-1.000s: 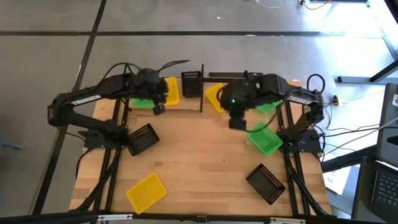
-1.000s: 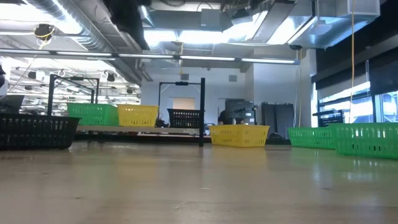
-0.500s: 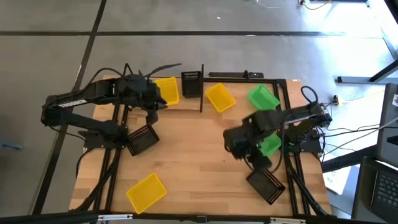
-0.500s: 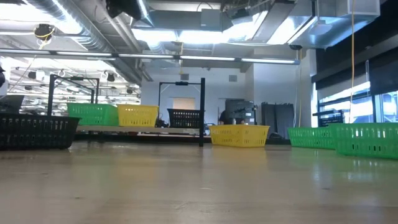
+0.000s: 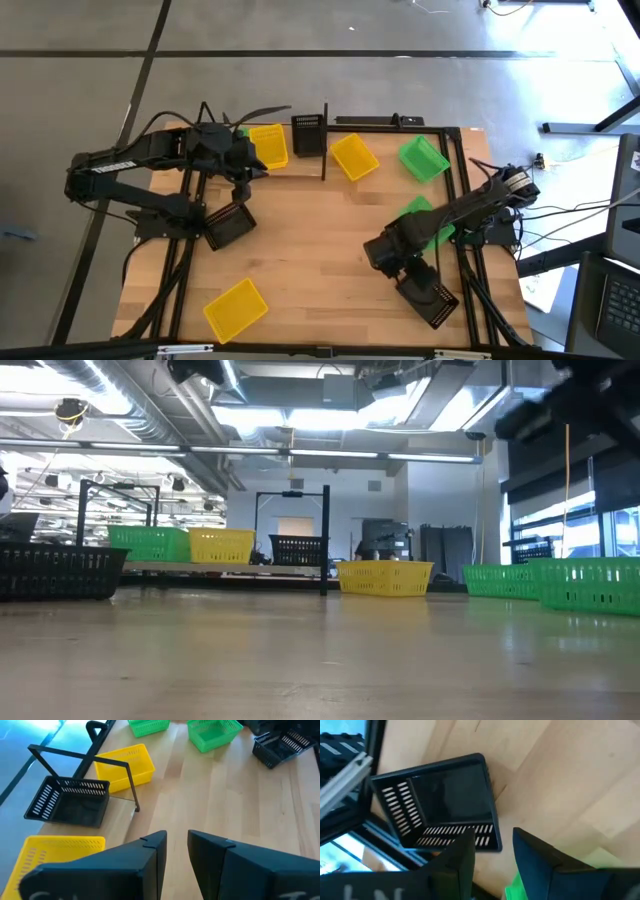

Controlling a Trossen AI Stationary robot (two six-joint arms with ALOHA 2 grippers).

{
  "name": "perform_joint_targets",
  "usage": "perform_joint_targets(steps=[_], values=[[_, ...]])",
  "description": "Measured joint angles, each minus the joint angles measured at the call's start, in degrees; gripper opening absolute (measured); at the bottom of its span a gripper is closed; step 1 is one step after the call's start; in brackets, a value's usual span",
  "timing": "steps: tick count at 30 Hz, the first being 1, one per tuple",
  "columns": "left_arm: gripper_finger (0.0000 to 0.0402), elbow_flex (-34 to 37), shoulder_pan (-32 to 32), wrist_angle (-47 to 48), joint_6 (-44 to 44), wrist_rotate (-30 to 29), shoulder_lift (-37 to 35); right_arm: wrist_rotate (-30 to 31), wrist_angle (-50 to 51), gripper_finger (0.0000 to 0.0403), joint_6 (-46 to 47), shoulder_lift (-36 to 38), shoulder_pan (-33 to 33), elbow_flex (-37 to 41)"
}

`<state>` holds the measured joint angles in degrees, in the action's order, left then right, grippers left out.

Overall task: Stack baskets on shelf by color
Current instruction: Stack the bottom black basket on the black basket on the shelf

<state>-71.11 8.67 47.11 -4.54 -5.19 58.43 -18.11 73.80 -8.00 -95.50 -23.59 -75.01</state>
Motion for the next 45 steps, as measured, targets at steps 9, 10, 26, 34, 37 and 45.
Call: perform_joint_targets(steps=[9,10,26,34,37,45], values=[[0.007,0.0,0.0,-0.1,0.0,0.0,0.0,-0.2,-9.4,0.013,0.5,0.0,-1.5,10.0],[0.007,0.0,0.0,-0.1,0.0,0.0,0.0,-0.7,-10.2,0.013,0.6,0.0,-1.6,10.9],[0.007,0.0,0.0,-0.2,-2.8,0.0,0.0,-0.9,-25.5,0.0125,12.1,-0.1,-2.5,23.0],[0.007,0.0,0.0,-0.3,-3.0,0.0,0.0,-0.5,-27.7,0.0014,18.3,-0.1,-2.4,21.1],[0.007,0.0,0.0,-0.3,-3.0,0.0,0.0,-2.3,-27.5,0.0007,21.9,-0.1,-2.0,19.3],[0.007,0.0,0.0,-0.3,-3.0,0.0,0.0,-6.0,-20.0,0.0002,28.7,-0.1,2.5,7.1]])
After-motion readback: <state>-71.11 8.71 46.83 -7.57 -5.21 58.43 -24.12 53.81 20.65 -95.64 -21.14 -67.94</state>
